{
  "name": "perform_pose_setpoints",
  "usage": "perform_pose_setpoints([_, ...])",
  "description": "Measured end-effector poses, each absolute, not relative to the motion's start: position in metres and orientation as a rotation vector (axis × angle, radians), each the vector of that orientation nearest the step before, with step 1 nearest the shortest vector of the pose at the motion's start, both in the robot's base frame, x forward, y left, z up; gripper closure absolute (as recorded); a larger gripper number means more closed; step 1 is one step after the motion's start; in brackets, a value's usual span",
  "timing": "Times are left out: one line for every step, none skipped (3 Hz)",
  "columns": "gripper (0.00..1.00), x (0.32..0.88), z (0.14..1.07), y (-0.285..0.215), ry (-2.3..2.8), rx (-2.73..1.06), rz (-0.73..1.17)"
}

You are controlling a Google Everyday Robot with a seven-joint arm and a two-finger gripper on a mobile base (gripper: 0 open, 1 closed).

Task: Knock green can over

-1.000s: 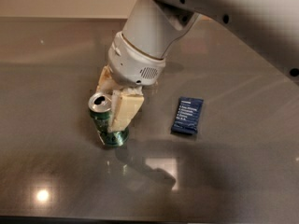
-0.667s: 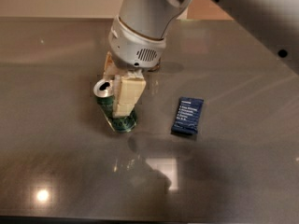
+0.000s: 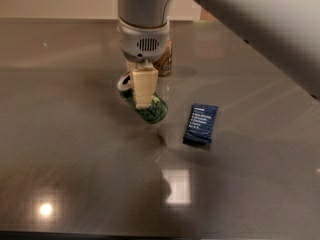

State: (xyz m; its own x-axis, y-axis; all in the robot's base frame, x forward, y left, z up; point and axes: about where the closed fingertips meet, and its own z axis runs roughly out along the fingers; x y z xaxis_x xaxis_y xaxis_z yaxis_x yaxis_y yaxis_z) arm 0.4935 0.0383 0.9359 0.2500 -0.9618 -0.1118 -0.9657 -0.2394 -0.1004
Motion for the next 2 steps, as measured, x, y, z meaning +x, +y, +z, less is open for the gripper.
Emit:
perform_pose_setpoints([1.0, 0.508, 0.924, 0.028, 1.899, -2.397, -0.056])
perform_pose_setpoints([0.82, 0.513, 0.904, 0.023, 1.894, -2.484, -0.1])
